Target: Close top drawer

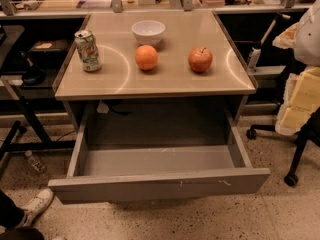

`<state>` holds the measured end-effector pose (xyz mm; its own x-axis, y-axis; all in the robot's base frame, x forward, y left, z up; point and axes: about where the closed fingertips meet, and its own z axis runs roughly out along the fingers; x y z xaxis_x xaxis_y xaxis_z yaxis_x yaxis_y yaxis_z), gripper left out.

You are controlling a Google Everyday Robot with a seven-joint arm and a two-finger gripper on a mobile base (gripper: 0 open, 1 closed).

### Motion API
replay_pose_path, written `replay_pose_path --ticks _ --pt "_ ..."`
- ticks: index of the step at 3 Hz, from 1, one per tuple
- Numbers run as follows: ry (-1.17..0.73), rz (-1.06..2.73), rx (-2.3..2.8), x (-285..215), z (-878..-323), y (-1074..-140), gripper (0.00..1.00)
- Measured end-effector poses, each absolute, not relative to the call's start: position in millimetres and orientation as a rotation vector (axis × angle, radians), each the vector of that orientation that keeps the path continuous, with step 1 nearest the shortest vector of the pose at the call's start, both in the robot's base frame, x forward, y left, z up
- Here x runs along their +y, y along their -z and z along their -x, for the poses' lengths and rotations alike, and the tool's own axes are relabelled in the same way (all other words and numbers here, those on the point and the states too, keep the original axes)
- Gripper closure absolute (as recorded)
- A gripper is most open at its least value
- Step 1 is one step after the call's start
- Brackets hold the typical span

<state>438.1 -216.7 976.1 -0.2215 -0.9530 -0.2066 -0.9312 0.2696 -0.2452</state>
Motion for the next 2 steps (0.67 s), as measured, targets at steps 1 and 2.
replay_pose_path --ticks 1,2 --pt "0.098 1.725 2.232 -216.7 -438.1 -976.1 0.0" --pt "0.098 1.725 2.232 -216.7 -438.1 -976.1 0.19"
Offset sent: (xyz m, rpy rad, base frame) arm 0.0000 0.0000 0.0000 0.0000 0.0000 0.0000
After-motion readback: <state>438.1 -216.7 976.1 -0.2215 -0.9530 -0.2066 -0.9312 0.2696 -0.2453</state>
